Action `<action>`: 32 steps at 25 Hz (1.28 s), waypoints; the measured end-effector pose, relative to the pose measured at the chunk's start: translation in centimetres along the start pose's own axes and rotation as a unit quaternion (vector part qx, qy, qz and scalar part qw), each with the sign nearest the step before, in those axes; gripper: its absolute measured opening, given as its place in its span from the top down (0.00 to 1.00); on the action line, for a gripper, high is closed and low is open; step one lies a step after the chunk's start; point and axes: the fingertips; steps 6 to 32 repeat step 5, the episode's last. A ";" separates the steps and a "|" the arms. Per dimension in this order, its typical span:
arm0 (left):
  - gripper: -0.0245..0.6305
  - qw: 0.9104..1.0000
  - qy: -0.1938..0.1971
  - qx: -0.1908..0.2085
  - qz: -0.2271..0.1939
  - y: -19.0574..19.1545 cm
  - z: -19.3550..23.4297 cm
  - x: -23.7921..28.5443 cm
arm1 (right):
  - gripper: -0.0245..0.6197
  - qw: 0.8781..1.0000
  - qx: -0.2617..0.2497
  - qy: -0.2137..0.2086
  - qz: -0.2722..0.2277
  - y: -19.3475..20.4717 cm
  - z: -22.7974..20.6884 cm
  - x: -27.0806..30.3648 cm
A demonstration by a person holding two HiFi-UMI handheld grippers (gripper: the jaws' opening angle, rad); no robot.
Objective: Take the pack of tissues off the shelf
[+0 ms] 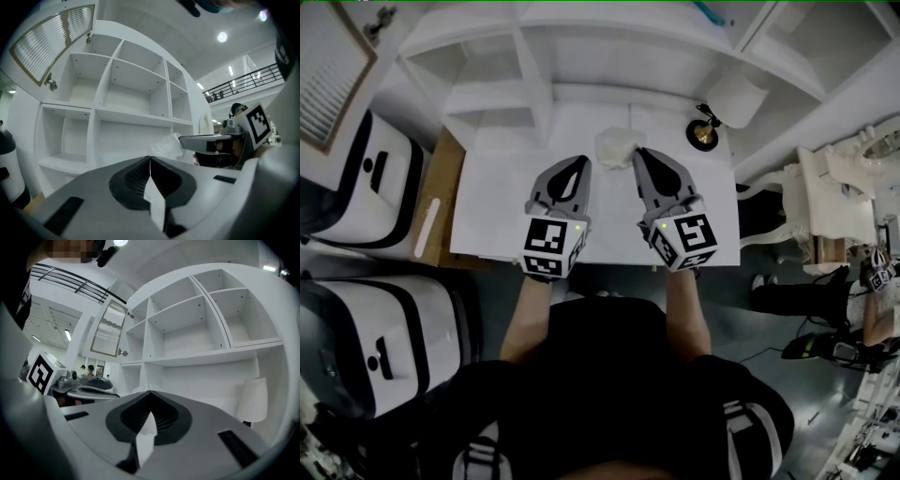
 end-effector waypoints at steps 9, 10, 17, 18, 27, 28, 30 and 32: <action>0.95 1.000 0.021 -0.015 0.008 1.3 -1.2 0.0 | 0.94 1.000 -0.005 0.002 0.009 0.4 -0.1 -0.3; 0.95 1.000 0.021 -0.015 0.008 1.3 -1.2 0.0 | 0.94 1.000 -0.005 0.002 0.009 0.4 -0.1 -0.3; 0.95 1.000 0.021 -0.015 0.008 1.3 -1.2 0.0 | 0.94 1.000 -0.005 0.002 0.009 0.4 -0.1 -0.3; 0.95 1.000 0.021 -0.015 0.008 1.3 -1.2 0.0 | 0.94 1.000 -0.005 0.002 0.009 0.4 -0.1 -0.3; 0.95 1.000 0.021 -0.015 0.008 1.3 -1.2 0.0 | 0.94 1.000 -0.005 0.002 0.009 0.4 -0.1 -0.3; 0.95 1.000 0.021 -0.015 0.008 1.3 -1.2 0.0 | 0.94 1.000 -0.005 0.002 0.009 0.4 -0.1 -0.3; 0.95 1.000 0.021 -0.015 0.008 1.3 -1.2 0.0 | 0.94 1.000 -0.005 0.002 0.009 0.4 -0.1 -0.3; 0.95 1.000 0.021 -0.015 0.008 1.3 -1.2 0.0 | 0.94 1.000 -0.005 0.002 0.009 0.4 -0.1 -0.3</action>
Point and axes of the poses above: the fingertips, and each gripper's own axes: x forward along the fingers, z to its left, y out of its underside, and after that the axes turned 8 degrees about -z, right-handed
